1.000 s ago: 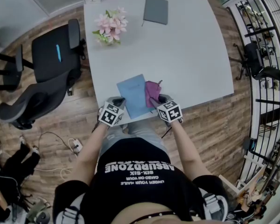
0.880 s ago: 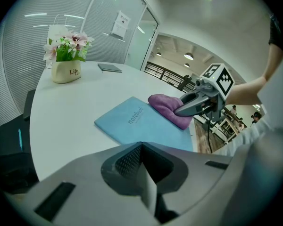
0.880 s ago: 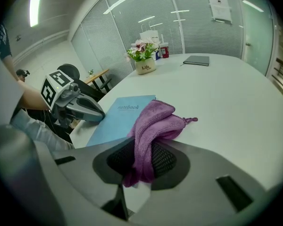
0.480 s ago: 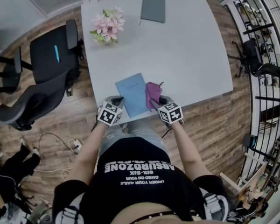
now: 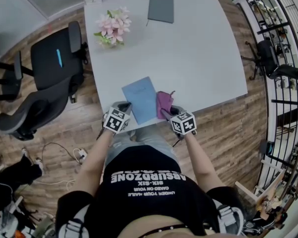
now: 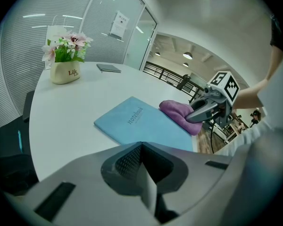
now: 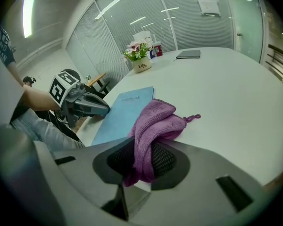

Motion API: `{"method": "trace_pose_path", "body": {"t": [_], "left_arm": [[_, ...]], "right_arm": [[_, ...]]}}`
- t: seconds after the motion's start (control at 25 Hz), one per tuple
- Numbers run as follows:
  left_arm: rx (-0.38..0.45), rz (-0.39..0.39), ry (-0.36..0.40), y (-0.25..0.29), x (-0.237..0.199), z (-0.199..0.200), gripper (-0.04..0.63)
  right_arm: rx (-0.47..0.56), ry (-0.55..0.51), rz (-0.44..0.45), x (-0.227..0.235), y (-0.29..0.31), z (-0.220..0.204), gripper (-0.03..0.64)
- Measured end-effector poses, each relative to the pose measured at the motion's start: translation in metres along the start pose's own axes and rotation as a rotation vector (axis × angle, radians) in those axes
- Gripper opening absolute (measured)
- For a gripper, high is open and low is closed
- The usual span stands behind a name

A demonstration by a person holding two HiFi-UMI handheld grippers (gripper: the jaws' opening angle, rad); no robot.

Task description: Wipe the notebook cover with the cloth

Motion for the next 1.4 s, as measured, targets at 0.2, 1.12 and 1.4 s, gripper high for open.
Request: {"method": "trace_pose_path", "body": {"t": [0.2, 1.12, 1.4], "left_arm": [[0.005, -0.007, 0.000, 0.000, -0.001, 0.000, 0.017], [0.015, -0.007, 0.006, 0.001, -0.002, -0.001, 0.017], [0.019, -0.009, 0.003, 0.000, -0.001, -0.001, 0.017]], "right_arm": [[0.023, 0.014, -0.015, -0.005, 0.002, -0.002, 0.092], [-0.012, -0.095, 0.118, -0.087, 0.042, 0.008, 0.091], [-0.056, -0.142, 0.178, -0.112, 0.056, 0.016, 0.091]]}}
Point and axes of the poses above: the fingertips, and each gripper's own axes: y forward along the fingers, x to its right, z out of its top, the point moved 6 cm from there along -y, backward along the fingers, and after that the axes turned 10 degrees about -x, right-handed, at the moved point
